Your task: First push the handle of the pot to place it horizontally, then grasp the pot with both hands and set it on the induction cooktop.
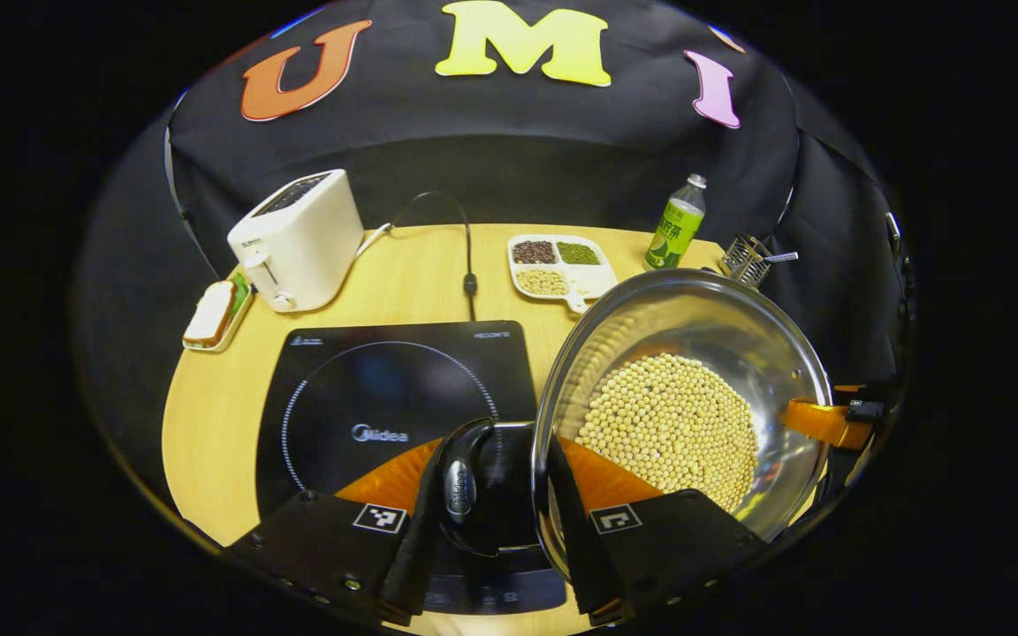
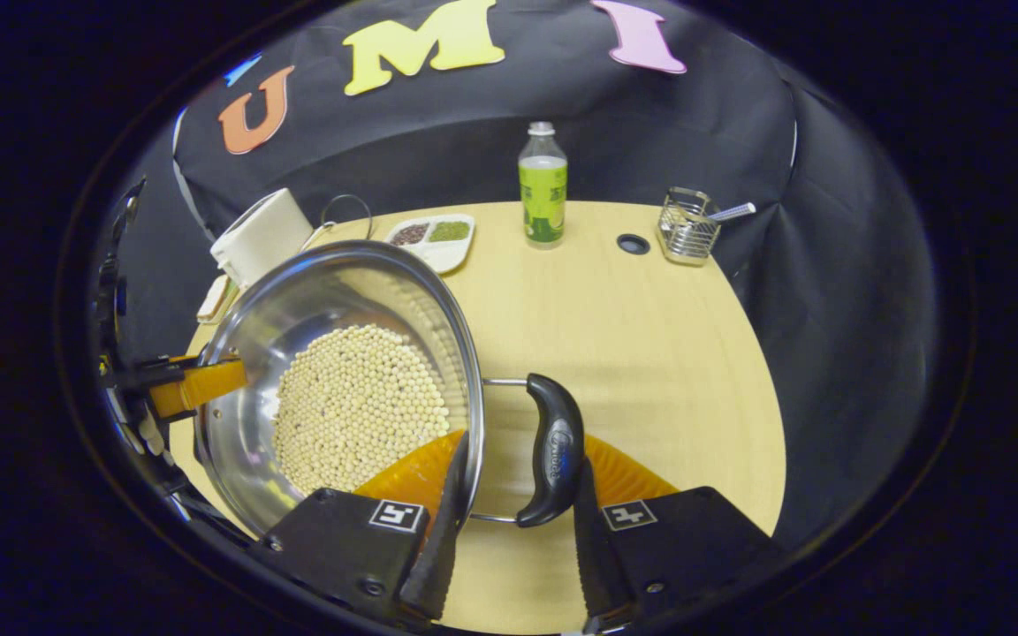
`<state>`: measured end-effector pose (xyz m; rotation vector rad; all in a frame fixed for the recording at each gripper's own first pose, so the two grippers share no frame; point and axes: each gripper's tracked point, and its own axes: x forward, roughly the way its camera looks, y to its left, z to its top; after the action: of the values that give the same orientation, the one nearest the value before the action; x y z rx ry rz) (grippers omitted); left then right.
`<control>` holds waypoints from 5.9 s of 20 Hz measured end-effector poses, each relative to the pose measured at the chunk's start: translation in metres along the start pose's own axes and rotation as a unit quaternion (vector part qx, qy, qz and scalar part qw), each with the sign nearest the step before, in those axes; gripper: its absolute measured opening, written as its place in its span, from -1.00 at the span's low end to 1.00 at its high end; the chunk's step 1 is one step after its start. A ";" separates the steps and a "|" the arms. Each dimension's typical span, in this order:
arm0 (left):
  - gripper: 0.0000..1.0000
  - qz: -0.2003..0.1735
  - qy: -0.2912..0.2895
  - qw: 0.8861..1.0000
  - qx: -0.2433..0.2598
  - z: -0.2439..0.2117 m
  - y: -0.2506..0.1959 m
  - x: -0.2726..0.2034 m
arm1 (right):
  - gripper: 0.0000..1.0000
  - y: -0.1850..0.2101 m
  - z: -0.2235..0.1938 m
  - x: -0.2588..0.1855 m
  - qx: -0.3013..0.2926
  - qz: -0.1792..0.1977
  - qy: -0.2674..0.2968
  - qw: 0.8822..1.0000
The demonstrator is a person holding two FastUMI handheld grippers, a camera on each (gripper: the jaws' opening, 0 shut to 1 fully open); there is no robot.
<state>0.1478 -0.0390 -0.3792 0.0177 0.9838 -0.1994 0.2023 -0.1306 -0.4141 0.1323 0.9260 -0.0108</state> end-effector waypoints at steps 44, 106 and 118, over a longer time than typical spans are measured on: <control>0.22 0.027 0.013 0.999 -0.013 -0.018 0.210 0.019 | 0.15 0.002 0.005 0.007 -0.014 0.021 0.053 0.998; 0.92 0.080 -0.334 0.939 0.007 0.082 -0.029 -0.266 | 1.00 -0.164 0.062 -0.316 -0.092 -0.015 -0.324 0.941; 0.91 0.083 -0.427 0.900 0.025 0.088 -0.135 -0.368 | 1.00 -0.296 0.037 -0.418 -0.027 -0.031 -0.399 0.916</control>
<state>-0.0013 -0.1221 -0.0155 0.0550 0.0938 -0.0576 -0.0395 -0.4485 -0.0910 0.0377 0.1095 -0.0913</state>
